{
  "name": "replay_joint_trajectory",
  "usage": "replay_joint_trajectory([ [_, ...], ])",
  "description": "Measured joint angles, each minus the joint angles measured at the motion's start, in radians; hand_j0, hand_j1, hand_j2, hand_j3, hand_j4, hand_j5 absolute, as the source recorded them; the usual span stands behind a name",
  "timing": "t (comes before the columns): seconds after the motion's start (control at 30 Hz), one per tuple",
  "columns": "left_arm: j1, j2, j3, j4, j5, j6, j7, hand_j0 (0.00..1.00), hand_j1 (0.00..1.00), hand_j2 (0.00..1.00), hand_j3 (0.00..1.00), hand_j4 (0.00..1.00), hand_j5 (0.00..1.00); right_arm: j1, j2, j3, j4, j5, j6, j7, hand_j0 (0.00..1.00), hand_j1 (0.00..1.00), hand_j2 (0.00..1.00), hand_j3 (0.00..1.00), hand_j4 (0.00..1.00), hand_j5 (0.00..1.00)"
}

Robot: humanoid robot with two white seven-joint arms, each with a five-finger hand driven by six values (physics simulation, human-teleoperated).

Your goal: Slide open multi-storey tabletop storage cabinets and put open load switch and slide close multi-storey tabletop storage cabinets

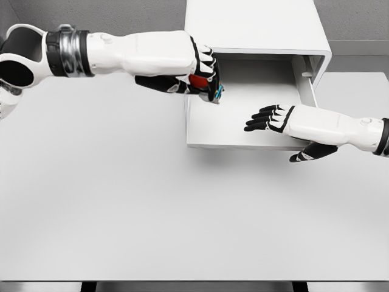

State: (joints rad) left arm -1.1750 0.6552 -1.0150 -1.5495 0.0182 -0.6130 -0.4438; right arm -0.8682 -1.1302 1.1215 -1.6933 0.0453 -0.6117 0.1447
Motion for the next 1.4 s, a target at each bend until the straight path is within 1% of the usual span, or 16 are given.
replay_joint_trajectory([
  [0.17,-0.041,-0.051,-0.062,0.066,-0.010,0.000,0.000,0.45,0.45,0.45,0.45,0.45,0.45,0.000,0.000,0.000,0.000,0.000,0.000,0.000,1.00,1.00,1.00,1.00,1.00,1.00],
  [0.37,-0.064,-0.096,-0.118,0.137,-0.015,0.000,0.000,0.45,0.45,0.45,0.45,0.45,0.45,0.000,0.001,0.000,0.000,0.000,0.000,0.000,1.00,1.00,1.00,1.00,1.00,1.00],
  [0.6,-0.077,-0.125,-0.134,0.176,-0.024,0.000,0.000,0.45,0.45,0.45,0.45,0.45,0.45,0.000,0.003,0.001,0.000,0.000,0.000,0.000,1.00,1.00,1.00,1.00,1.00,1.00],
  [0.77,-0.081,-0.143,-0.135,0.200,-0.029,0.000,0.000,0.47,0.47,0.47,0.47,0.47,0.47,0.000,0.003,0.001,0.000,0.000,0.000,0.000,1.00,1.00,1.00,1.00,1.00,1.00],
  [0.83,-0.084,-0.149,-0.135,0.205,-0.029,0.000,0.000,0.49,0.49,0.49,0.49,0.49,0.49,0.000,0.003,0.001,0.000,0.000,0.000,0.000,1.00,1.00,1.00,1.00,1.00,1.00],
  [0.9,-0.084,-0.155,-0.135,0.208,-0.030,0.000,0.000,0.55,0.55,0.55,0.55,0.55,0.55,0.000,0.003,0.001,0.000,0.000,0.000,0.000,1.00,1.00,1.00,1.00,1.00,1.00],
  [0.93,-0.084,-0.158,-0.135,0.209,-0.030,0.000,0.000,0.63,0.63,0.63,0.63,0.63,0.63,0.000,0.003,0.001,0.000,0.000,0.000,0.000,1.00,1.00,1.00,1.00,1.00,1.00],
  [0.97,-0.086,-0.161,-0.135,0.210,-0.030,0.000,0.000,0.84,0.84,0.84,0.84,0.84,0.84,0.000,0.003,0.001,0.000,0.000,0.000,0.000,1.00,1.00,1.00,1.00,1.00,1.00],
  [1.0,-0.084,-0.165,-0.135,0.210,-0.030,0.000,0.001,1.00,1.00,1.00,1.00,1.00,1.00,0.000,0.003,0.001,0.000,0.000,0.000,0.000,1.00,1.00,1.00,1.00,1.00,1.00],
  [1.2,-0.081,-0.174,-0.131,0.210,-0.028,0.000,0.005,1.00,1.00,1.00,1.00,1.00,1.00,0.000,0.003,0.001,0.000,0.000,0.000,0.000,1.00,1.00,1.00,1.00,1.00,1.00],
  [1.4,-0.078,-0.171,-0.119,0.194,-0.018,0.000,0.008,1.00,1.00,1.00,1.00,1.00,1.00,0.003,0.003,0.001,0.000,0.000,0.000,0.000,1.00,1.00,1.00,1.00,1.00,1.00],
])
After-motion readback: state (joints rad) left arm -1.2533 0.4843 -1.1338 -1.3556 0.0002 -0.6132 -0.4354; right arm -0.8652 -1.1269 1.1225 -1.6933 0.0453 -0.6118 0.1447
